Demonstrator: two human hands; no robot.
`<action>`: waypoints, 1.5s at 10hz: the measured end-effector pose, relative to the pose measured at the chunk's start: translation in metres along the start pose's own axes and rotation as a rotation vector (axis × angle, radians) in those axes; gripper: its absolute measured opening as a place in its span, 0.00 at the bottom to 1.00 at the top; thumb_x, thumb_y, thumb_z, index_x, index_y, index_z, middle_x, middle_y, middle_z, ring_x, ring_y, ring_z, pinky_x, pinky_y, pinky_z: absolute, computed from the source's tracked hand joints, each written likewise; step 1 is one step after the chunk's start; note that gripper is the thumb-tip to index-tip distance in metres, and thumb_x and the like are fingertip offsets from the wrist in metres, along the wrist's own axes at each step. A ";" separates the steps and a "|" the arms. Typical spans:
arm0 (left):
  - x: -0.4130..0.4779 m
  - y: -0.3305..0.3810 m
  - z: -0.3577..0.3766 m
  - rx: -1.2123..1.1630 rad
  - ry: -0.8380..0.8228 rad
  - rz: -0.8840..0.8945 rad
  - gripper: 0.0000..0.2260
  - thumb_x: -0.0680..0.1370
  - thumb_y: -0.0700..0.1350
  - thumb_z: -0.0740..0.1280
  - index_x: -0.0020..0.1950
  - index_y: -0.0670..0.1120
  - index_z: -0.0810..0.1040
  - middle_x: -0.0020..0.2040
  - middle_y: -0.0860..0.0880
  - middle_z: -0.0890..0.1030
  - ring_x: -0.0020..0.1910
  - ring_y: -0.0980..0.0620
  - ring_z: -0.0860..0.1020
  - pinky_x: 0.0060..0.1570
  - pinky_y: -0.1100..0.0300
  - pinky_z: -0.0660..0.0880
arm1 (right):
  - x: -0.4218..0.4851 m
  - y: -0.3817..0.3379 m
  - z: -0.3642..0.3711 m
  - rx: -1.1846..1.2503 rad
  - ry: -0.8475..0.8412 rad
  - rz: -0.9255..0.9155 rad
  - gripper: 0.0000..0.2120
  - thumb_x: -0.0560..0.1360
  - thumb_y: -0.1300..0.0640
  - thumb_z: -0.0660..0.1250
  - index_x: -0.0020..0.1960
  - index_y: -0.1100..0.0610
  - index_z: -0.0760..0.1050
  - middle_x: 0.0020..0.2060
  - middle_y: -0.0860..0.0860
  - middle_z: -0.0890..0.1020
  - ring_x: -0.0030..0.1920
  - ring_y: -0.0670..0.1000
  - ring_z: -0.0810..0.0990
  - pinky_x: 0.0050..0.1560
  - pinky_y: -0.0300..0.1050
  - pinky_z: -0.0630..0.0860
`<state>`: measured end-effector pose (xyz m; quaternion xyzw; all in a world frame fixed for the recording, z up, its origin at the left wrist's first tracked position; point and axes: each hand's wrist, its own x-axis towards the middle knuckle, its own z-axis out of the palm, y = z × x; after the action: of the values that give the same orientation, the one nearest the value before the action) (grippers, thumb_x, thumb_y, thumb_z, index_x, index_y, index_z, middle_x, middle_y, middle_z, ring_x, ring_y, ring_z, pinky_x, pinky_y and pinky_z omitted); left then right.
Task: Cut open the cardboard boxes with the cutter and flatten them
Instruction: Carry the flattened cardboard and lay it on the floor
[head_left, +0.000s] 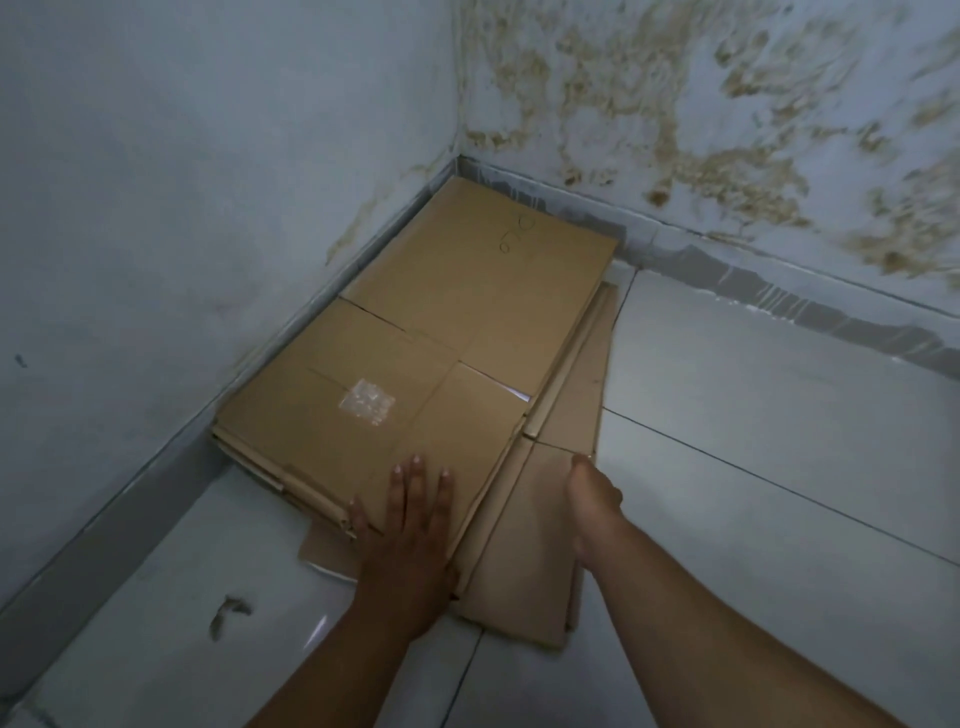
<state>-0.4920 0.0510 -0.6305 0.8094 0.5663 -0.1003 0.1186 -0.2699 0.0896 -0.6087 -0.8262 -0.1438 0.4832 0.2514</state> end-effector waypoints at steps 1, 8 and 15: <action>0.006 -0.002 0.009 0.019 0.032 -0.001 0.57 0.58 0.59 0.80 0.82 0.45 0.61 0.82 0.37 0.60 0.79 0.36 0.62 0.61 0.18 0.60 | -0.005 -0.006 0.000 -0.040 0.051 0.046 0.23 0.82 0.52 0.50 0.70 0.61 0.70 0.69 0.62 0.70 0.68 0.62 0.67 0.68 0.49 0.67; 0.004 0.018 -0.016 -0.987 0.304 -1.137 0.41 0.80 0.62 0.59 0.82 0.36 0.53 0.81 0.34 0.55 0.78 0.35 0.60 0.76 0.41 0.62 | -0.022 0.013 0.003 0.372 -0.259 0.057 0.07 0.80 0.58 0.62 0.51 0.58 0.78 0.51 0.61 0.82 0.59 0.60 0.80 0.68 0.59 0.72; 0.009 -0.031 -0.048 -2.116 0.222 -1.069 0.27 0.79 0.59 0.62 0.71 0.43 0.77 0.53 0.44 0.81 0.50 0.47 0.78 0.46 0.55 0.73 | -0.062 -0.033 0.049 0.295 -0.477 0.000 0.27 0.80 0.42 0.60 0.76 0.51 0.66 0.73 0.47 0.70 0.74 0.52 0.67 0.76 0.53 0.62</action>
<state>-0.5171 0.0838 -0.5897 -0.0250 0.6407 0.4508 0.6210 -0.3428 0.1010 -0.5657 -0.6437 -0.1269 0.6798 0.3277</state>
